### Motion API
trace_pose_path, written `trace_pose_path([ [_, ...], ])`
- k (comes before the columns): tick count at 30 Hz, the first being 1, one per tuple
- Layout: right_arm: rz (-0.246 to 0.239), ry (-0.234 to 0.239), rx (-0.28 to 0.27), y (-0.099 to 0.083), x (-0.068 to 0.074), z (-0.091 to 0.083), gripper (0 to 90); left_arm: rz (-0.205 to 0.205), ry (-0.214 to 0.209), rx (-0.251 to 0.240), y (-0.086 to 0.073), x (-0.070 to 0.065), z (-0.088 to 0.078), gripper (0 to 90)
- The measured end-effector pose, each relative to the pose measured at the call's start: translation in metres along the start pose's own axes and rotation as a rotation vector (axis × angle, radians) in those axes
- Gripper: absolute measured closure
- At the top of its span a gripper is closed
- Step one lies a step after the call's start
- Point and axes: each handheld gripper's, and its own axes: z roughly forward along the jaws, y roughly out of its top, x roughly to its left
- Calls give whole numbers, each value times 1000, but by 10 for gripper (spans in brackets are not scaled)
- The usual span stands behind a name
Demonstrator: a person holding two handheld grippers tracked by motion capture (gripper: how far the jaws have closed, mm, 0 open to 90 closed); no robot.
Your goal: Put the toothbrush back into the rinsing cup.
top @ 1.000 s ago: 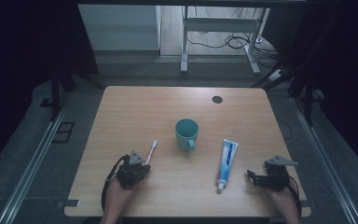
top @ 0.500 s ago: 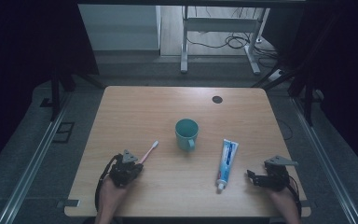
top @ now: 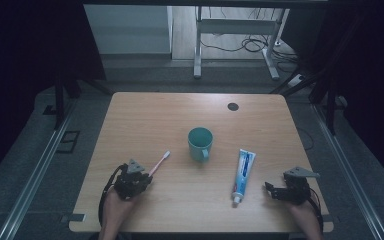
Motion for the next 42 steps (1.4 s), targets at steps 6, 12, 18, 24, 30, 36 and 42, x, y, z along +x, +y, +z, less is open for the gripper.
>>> trace_pose_path([
  [6, -1, 0, 0, 0, 0, 0, 140, -4, 6, 23, 2, 4, -1, 689],
  [12, 0, -2, 0, 0, 0, 0, 140, 2, 9, 66, 8, 9, 0, 634],
  [18, 4, -5, 2, 1, 0, 1, 139, 1, -2, 112, 17, 17, -1, 599],
  [24, 4, -4, 3, 1, 1, 1, 138, 5, -25, 187, 28, 21, 3, 571],
  [30, 5, -4, 3, 1, 1, 1, 139, 17, -34, 249, 39, 23, 8, 565],
  [36, 5, -4, 3, 1, 1, 1, 139, 31, -38, 318, 52, 22, 17, 572],
  [42, 5, -4, 3, 1, 1, 1, 139, 37, -38, 364, 62, 21, 24, 593],
])
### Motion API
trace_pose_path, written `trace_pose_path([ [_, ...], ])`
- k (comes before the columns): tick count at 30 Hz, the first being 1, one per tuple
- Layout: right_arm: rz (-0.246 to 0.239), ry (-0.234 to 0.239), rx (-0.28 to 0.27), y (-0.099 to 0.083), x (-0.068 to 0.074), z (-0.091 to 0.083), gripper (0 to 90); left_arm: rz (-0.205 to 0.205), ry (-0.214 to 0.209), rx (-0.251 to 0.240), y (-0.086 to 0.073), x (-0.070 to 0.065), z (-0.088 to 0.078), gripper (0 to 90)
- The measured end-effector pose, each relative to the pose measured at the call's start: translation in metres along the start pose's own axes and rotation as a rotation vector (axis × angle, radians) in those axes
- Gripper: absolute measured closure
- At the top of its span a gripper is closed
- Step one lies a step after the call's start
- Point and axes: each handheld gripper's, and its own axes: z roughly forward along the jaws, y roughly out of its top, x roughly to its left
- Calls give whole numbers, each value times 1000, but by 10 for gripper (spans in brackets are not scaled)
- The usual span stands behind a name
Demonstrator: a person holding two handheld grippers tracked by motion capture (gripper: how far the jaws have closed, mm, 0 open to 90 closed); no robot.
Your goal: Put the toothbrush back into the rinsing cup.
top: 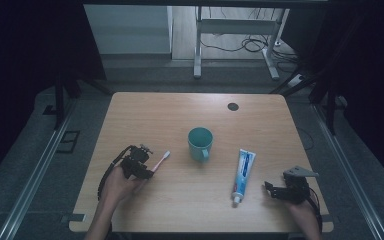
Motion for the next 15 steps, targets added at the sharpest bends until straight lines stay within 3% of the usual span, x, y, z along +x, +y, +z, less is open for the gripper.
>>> trace_pose_path([
  [10, 0, 0, 0, 0, 0, 0, 138, 11, 2, 113, 23, -2, 5, 646],
  [15, 0, 0, 0, 0, 0, 0, 139, 17, 2, 145, 30, -3, 7, 661],
])
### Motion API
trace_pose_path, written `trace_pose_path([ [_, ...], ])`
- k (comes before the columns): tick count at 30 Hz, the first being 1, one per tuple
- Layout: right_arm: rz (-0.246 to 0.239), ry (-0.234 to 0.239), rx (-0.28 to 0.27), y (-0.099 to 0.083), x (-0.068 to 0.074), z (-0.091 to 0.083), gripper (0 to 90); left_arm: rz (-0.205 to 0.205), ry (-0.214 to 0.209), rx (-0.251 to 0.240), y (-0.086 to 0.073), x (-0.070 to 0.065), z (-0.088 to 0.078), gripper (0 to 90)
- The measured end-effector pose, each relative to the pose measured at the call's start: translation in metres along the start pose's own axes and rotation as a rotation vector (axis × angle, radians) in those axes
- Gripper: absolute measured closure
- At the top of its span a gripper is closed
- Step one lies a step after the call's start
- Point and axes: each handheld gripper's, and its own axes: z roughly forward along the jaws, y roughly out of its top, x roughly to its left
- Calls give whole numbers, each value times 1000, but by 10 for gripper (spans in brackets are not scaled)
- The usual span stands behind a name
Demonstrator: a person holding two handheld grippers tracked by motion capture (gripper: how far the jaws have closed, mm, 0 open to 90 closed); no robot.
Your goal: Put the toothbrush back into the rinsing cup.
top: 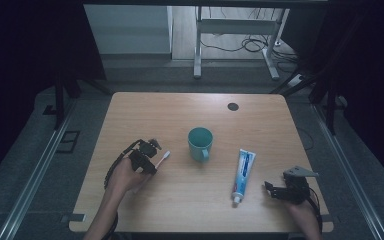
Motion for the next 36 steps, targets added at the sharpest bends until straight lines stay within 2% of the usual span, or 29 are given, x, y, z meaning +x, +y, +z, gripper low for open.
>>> trace_pose_path([
  [8, -1, 0, 0, 0, 0, 0, 139, 18, 18, 58, 10, -1, 5, 681],
  [18, -1, 2, 0, 0, 0, 0, 138, 27, 39, 98, 18, -4, 7, 777],
  [26, -1, 2, 0, 0, 0, 0, 138, 36, 34, 71, 21, -6, -1, 784],
  [36, -1, 1, 0, 0, 0, 0, 138, 39, -8, 18, 23, -7, -13, 783],
])
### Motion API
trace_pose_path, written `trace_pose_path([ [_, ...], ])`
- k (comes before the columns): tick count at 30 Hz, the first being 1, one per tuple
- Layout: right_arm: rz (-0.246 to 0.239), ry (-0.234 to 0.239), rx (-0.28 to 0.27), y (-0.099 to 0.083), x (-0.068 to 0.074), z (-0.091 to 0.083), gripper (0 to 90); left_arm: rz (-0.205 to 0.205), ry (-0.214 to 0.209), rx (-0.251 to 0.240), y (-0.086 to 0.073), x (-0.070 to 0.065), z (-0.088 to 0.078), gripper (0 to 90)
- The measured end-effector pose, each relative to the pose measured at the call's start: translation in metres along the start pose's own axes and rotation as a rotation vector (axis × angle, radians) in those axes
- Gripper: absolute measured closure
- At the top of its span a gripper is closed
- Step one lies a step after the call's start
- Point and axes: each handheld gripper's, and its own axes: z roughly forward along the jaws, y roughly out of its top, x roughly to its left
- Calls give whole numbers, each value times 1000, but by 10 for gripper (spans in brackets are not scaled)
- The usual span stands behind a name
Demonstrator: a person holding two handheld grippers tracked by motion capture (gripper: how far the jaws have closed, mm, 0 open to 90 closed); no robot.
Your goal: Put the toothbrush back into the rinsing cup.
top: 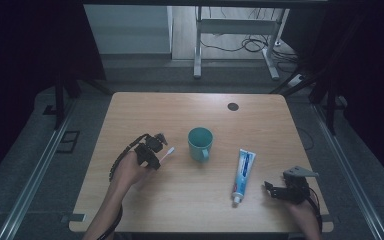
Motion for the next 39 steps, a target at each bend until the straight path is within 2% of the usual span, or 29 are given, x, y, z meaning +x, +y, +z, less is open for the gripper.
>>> trace_pose_path([
  [13, 0, 0, 0, 0, 0, 0, 138, 1, -29, -114, 0, -1, -20, 785],
  [23, -1, 0, 0, 0, 0, 0, 138, 21, -25, -192, 3, -4, -34, 785],
  [39, 0, 0, -1, 0, 0, 0, 138, 50, -31, -343, 7, -9, -54, 785],
])
